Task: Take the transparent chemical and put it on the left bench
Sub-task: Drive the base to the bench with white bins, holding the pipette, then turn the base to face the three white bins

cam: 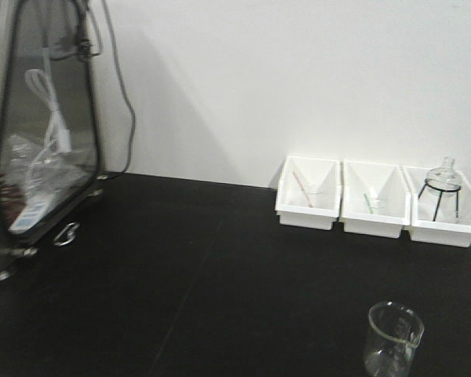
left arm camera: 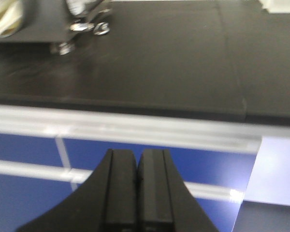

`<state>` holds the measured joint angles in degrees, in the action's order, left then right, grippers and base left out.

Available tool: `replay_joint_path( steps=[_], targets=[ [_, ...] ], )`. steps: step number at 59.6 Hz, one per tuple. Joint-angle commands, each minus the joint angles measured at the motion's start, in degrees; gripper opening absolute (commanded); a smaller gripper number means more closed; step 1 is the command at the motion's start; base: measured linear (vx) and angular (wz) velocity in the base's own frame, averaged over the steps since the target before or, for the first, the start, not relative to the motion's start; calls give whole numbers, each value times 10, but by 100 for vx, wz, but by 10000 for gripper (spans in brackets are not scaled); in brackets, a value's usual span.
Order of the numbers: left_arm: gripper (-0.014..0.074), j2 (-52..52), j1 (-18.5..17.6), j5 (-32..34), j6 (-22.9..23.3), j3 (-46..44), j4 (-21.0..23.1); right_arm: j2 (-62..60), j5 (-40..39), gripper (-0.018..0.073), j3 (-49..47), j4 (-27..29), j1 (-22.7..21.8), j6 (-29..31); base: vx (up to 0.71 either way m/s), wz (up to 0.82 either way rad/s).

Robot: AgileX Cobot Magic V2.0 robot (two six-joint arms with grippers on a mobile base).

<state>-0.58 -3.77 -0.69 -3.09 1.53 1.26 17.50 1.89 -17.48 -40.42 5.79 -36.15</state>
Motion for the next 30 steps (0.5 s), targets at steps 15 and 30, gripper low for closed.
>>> replay_joint_path(
  steps=[15,30],
  targets=[
    [-3,-11,-1,45,4,9,0,5,-33,-4,-16,-2,-1,0,30,-34],
    [-3,-11,-1,45,4,9,0,5,-33,-4,-16,-2,-1,0,22,-34]
  ],
)
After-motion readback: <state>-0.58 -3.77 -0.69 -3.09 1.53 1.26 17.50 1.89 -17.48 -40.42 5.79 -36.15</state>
